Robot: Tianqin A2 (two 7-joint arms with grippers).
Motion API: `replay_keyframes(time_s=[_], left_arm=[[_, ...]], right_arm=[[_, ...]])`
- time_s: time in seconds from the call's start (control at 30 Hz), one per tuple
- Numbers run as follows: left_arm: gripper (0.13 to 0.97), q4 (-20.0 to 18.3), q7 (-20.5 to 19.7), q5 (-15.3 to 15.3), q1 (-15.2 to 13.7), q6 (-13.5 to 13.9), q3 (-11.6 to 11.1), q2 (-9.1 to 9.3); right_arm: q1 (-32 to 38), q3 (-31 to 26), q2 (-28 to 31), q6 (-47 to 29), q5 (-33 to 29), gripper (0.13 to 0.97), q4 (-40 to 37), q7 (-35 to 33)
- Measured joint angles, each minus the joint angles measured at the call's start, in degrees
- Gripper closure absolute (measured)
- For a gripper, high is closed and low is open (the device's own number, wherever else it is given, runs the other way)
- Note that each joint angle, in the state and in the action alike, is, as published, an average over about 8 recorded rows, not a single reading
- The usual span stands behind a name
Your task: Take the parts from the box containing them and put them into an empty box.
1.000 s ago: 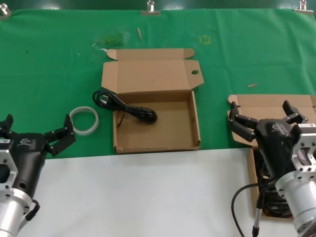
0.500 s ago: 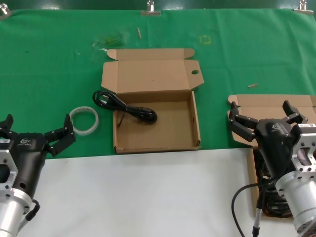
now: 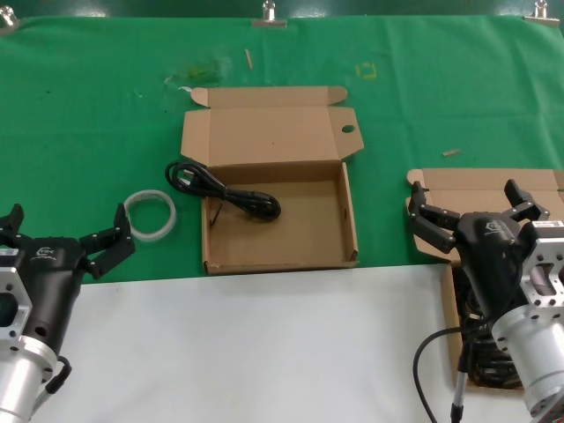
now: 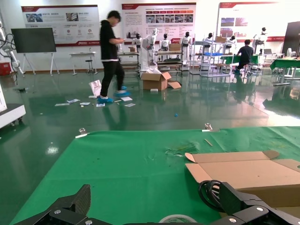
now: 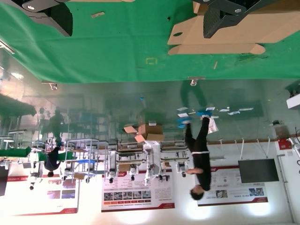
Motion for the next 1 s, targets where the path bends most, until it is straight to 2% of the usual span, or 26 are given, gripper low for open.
replay_keyframes(time_s=[1.0], left_arm=[[0.132,0.0,0.0,0.0,0.0,0.0,0.0,0.00]], right_arm=[[0.0,0.0,0.0,0.0,0.0,0.129,0.0,0.0]])
